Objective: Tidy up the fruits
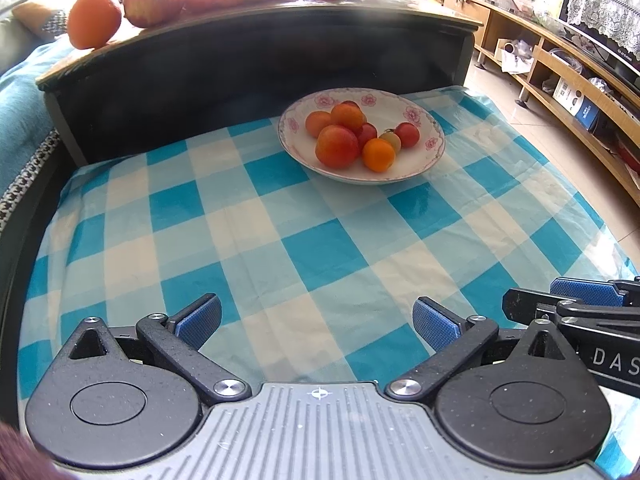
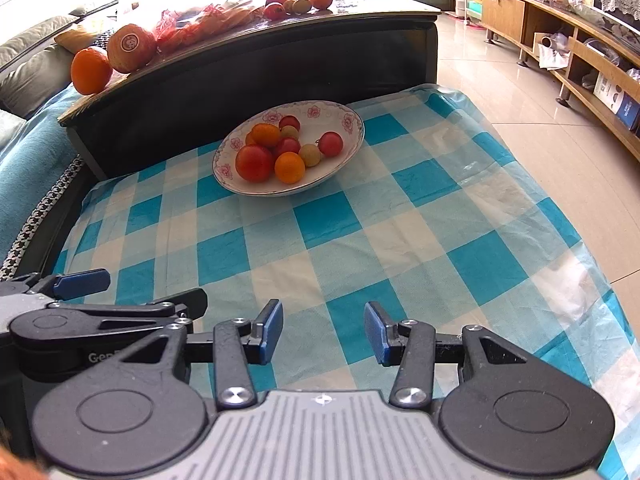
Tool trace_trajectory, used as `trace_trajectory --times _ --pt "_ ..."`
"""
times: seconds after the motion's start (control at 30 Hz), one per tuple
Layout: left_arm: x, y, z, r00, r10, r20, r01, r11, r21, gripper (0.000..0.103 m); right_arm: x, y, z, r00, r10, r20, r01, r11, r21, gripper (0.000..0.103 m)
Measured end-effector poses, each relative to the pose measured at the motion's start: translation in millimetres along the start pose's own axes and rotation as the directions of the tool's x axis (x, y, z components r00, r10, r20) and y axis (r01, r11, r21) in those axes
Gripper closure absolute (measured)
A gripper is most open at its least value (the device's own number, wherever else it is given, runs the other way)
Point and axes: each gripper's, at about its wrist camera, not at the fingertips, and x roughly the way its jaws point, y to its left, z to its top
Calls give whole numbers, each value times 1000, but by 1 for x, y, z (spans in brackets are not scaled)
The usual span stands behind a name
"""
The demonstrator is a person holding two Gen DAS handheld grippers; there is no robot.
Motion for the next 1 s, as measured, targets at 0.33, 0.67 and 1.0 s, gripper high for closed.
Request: trace_trajectory --times 0.33,0.67,1.0 --pt "-2 2 -9 1000 -1 -15 1 1000 -16 0 -8 -3 -11 1000 -25 -11 25 1000 6 55" --pt "-10 -4 -16 1000 -15 -9 15 1000 8 0 -12 -5 -21 999 -43 -30 44 999 9 55" --pt "-16 -6 -21 1000 -22 2 22 1000 20 0 -21 -1 -27 999 -39 -15 39 999 7 54"
